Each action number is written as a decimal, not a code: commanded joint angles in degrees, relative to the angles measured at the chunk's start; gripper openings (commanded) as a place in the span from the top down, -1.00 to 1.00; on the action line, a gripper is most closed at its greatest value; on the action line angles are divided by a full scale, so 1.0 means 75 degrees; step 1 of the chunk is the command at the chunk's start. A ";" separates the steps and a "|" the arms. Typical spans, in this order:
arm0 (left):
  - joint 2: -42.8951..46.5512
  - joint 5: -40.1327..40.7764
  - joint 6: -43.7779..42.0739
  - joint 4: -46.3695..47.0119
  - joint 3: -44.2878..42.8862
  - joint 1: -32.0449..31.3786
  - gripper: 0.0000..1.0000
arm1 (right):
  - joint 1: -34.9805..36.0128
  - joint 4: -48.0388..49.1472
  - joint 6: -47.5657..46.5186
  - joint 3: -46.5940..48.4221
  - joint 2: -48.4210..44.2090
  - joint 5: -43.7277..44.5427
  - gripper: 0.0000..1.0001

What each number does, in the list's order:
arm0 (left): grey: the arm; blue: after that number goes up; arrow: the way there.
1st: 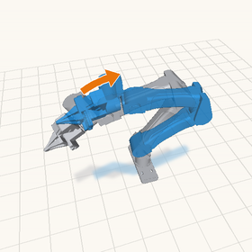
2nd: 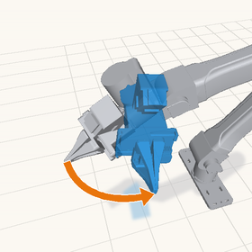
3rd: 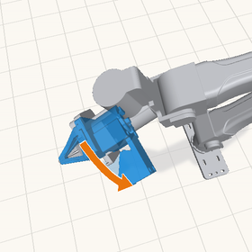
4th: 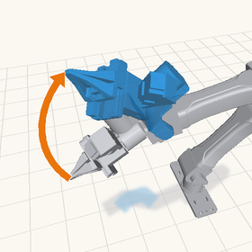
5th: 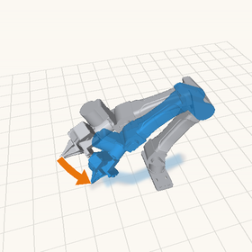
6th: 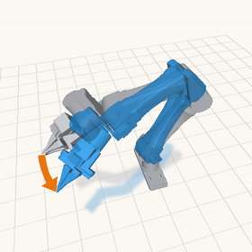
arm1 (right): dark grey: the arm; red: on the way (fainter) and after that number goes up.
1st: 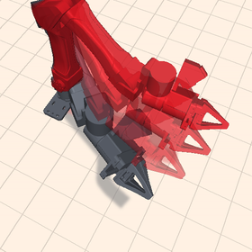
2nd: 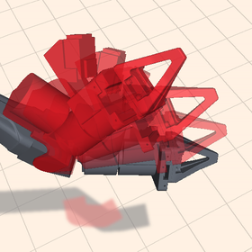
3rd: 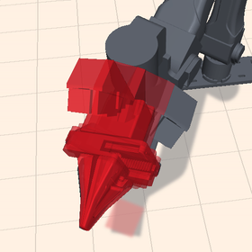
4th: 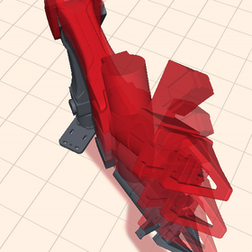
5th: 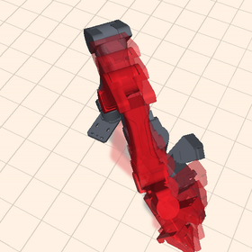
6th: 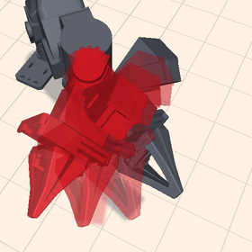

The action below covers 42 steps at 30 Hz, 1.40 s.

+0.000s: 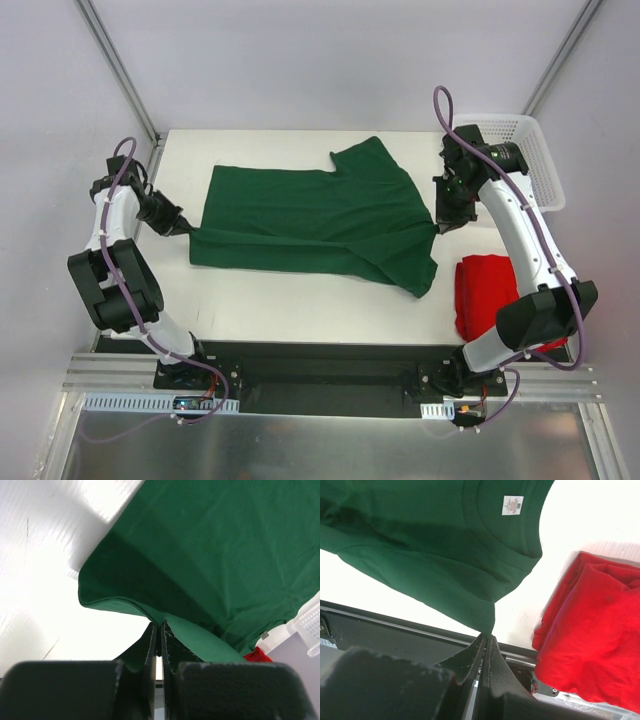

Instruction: Fold and stack the t-shirts

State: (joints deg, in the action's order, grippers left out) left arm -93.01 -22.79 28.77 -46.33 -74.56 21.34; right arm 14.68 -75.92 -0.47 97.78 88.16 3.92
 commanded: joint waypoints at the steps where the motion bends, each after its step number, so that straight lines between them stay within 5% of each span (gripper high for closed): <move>1: -0.0231 0.0272 -0.0157 -0.0046 -0.0499 0.0002 1.00 | -0.0164 -0.0834 -0.0054 0.0264 0.0198 0.0321 0.97; 25: -0.1895 0.0401 -0.0251 -0.0104 -0.1671 0.0037 1.00 | -0.0468 -0.0694 -0.0148 -0.0545 0.0479 0.0508 0.97; 42: -0.2891 0.0401 -0.0180 -0.0128 -0.2503 -0.0689 1.00 | -0.0539 -0.0670 -0.0289 -0.0791 0.0808 0.0473 0.97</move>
State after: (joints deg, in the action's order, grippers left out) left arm -113.95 -20.95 27.53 -47.05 -90.59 16.75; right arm 11.35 -75.42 -1.08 92.16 94.37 5.17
